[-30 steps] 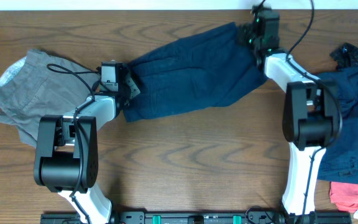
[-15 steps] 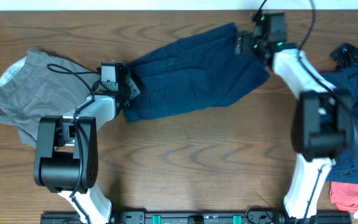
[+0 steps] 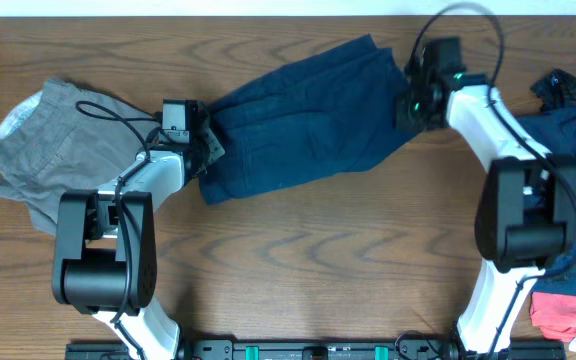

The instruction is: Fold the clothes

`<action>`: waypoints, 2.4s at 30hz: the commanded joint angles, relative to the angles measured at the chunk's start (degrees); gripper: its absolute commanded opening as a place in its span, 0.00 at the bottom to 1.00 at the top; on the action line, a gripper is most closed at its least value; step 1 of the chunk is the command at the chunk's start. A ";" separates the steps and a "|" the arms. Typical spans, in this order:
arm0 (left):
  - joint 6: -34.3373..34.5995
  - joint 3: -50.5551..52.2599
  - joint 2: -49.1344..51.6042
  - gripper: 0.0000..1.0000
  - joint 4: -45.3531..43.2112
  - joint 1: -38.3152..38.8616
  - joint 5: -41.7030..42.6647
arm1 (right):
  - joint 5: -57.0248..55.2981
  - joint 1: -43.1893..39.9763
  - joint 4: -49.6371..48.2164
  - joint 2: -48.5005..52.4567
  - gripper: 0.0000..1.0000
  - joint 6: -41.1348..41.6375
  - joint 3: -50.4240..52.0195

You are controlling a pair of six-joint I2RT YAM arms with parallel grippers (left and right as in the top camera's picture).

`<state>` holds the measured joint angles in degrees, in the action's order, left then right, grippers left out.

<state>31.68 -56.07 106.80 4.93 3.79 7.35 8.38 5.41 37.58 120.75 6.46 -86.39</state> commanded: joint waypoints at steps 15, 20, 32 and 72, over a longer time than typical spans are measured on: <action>-1.29 2.45 2.38 0.15 25.99 -0.13 -0.22 | -16.17 -4.79 16.31 0.50 0.02 13.14 3.89; -6.60 2.45 2.25 0.22 32.81 -0.13 3.32 | -16.50 -7.34 22.58 -3.76 0.01 13.68 3.89; -8.39 1.33 -14.14 0.58 35.32 -0.13 3.78 | 5.64 -3.34 9.22 -16.15 0.18 -7.89 3.87; 0.87 12.00 -14.49 0.98 24.59 -0.13 8.72 | -17.16 0.83 23.02 -1.05 0.10 8.33 3.91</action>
<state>33.82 -44.62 90.24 30.81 3.79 15.20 -4.86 7.20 60.34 120.40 11.33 -83.20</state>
